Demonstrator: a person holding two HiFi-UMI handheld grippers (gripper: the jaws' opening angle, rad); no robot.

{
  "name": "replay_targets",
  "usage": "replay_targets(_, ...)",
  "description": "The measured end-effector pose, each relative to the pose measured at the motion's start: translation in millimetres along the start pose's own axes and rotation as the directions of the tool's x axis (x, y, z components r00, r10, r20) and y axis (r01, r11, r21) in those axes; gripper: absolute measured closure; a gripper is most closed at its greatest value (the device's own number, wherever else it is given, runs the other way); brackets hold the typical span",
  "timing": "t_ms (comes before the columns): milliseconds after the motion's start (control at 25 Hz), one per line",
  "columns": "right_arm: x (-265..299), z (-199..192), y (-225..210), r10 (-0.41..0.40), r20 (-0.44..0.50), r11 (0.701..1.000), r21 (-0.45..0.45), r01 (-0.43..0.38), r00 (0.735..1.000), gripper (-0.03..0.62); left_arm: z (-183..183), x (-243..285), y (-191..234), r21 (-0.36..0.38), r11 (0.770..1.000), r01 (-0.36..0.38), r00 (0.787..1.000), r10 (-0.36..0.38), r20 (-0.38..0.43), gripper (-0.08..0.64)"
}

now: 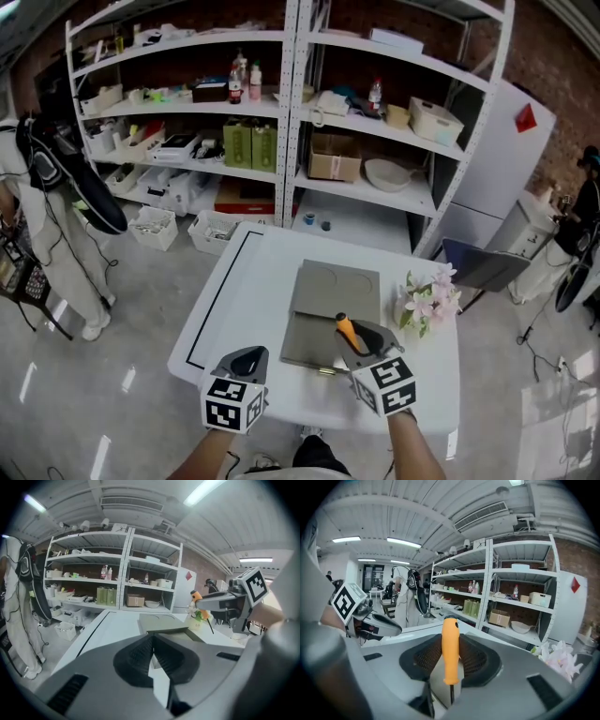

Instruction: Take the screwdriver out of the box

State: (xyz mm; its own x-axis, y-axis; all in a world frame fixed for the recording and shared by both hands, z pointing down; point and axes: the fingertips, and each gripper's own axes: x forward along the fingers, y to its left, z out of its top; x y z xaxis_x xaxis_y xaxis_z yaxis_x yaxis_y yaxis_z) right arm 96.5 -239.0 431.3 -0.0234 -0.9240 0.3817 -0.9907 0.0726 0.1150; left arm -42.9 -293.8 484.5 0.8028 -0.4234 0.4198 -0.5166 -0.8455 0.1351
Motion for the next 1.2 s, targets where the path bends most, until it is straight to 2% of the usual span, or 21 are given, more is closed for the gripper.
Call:
replay_targets(200,-25.6,4.4,3.0,-0.059,0.081,0.995,0.088,0.052,0.995,0.474,1.7,-6.7,-5.9,0.006,1.000,0.014,1.000,-0.014,0.013,0.555)
replay_targets(400,-38.7,-9.1,3.4,-0.096,0.086,0.987,0.137,0.084,0.992,0.474,2.6,-8.2,-13.1,0.018,0.999,0.031,0.999,-0.031,0.020,0.555)
replay_targets(1200,-49.1,-16.7,12.1,-0.112,0.074,0.987,0.127,0.102,0.991,0.474,-6.0,-8.5,-27.4,0.033,0.997,0.071,0.997,-0.071,0.005,0.555)
